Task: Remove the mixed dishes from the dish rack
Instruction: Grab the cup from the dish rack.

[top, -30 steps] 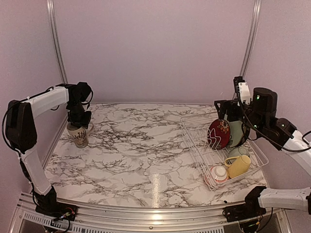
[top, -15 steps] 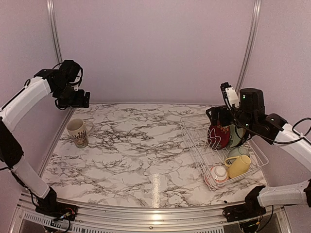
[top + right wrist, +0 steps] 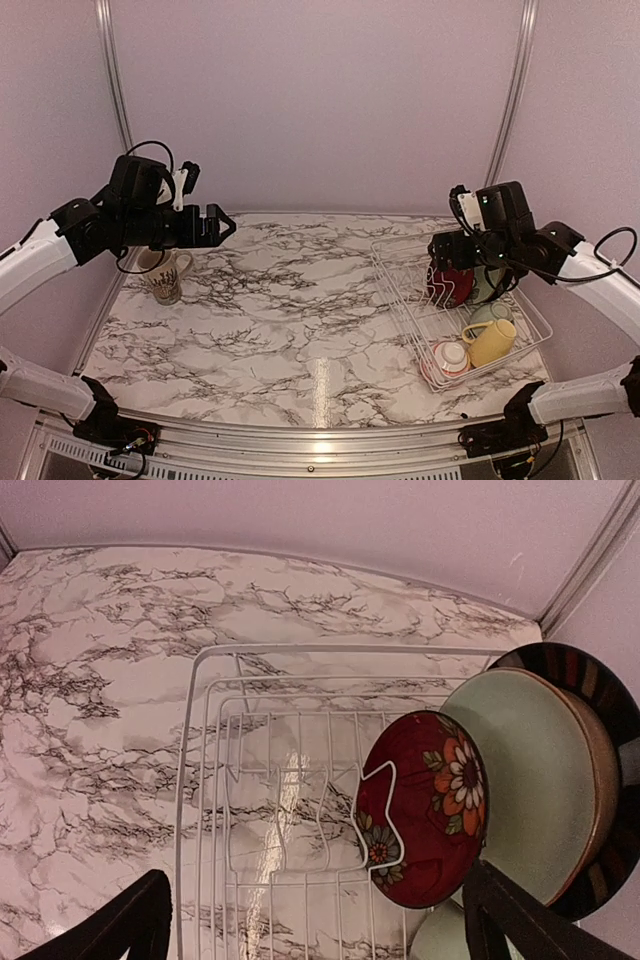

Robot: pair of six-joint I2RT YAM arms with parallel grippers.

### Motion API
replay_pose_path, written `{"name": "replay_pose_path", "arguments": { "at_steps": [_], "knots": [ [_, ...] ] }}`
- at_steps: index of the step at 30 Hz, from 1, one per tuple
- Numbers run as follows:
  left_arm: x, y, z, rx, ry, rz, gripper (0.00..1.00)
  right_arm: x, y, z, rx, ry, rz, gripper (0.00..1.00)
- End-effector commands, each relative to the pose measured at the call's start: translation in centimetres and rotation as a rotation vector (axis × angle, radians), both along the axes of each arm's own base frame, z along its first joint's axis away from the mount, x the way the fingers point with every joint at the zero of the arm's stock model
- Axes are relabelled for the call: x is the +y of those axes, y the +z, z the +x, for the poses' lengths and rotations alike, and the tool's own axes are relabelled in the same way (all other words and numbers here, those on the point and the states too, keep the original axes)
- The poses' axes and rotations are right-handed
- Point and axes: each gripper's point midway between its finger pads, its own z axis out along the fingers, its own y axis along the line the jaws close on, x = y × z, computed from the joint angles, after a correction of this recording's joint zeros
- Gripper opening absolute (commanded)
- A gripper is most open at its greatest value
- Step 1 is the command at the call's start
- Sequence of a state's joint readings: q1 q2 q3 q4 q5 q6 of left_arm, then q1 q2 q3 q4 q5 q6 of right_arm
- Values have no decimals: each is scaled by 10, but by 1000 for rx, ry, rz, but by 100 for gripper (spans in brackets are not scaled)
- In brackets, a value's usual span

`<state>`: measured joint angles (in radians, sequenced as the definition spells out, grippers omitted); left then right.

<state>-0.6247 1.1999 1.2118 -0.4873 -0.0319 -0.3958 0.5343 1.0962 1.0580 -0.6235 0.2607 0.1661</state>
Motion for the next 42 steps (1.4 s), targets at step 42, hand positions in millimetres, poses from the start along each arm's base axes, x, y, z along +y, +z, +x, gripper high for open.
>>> {"name": "replay_pose_path", "arguments": {
  "at_steps": [42],
  "knots": [
    [-59,25,-49,-186,-269,-341,99,-126,-136,-114,707,-627,311,98]
  ]
}}
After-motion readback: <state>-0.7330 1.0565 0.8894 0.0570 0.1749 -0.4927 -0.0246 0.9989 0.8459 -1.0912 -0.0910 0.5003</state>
